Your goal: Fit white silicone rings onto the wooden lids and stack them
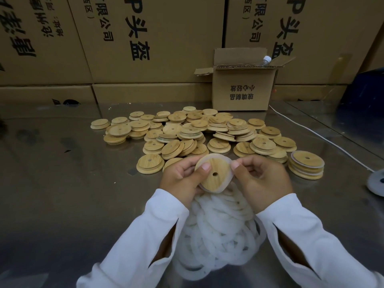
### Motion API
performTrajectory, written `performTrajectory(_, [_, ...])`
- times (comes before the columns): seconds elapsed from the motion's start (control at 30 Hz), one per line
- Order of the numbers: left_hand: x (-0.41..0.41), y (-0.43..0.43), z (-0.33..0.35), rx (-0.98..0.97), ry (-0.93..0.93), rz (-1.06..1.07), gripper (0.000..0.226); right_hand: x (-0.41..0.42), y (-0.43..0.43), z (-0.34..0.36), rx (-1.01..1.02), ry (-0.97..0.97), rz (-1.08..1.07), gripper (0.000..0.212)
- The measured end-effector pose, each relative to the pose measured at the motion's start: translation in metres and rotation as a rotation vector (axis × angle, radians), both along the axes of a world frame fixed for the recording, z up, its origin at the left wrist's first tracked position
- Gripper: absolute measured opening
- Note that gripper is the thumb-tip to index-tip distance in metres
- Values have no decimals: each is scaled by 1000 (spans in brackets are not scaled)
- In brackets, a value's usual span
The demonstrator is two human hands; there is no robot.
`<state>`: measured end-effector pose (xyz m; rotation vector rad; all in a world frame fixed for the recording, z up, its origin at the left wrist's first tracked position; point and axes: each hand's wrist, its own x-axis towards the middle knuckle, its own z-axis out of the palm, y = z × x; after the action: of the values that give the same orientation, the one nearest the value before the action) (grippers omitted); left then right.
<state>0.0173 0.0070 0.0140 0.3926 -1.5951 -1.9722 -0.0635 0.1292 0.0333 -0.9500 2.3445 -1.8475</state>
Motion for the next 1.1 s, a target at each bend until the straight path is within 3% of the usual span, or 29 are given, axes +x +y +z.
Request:
performTrajectory(0.23, [0, 1, 4, 186, 114, -12, 19, 4, -2, 5, -34, 23, 52, 16])
performTrajectory(0.4, [0, 5, 5, 156, 131, -15, 20, 4, 1, 5, -166, -31, 48, 18])
performTrajectory(0.73, [-1, 9, 5, 263, 131, 16, 17, 13, -5, -8, -87, 179, -118, 8])
performTrajectory(0.97, [-1, 10, 2, 78, 26, 57, 16, 12, -4, -5, -10, 187, -65, 10])
performTrajectory(1.1, [2, 8, 1, -14, 0, 74, 24, 8, -5, -2, -64, -43, 41, 13])
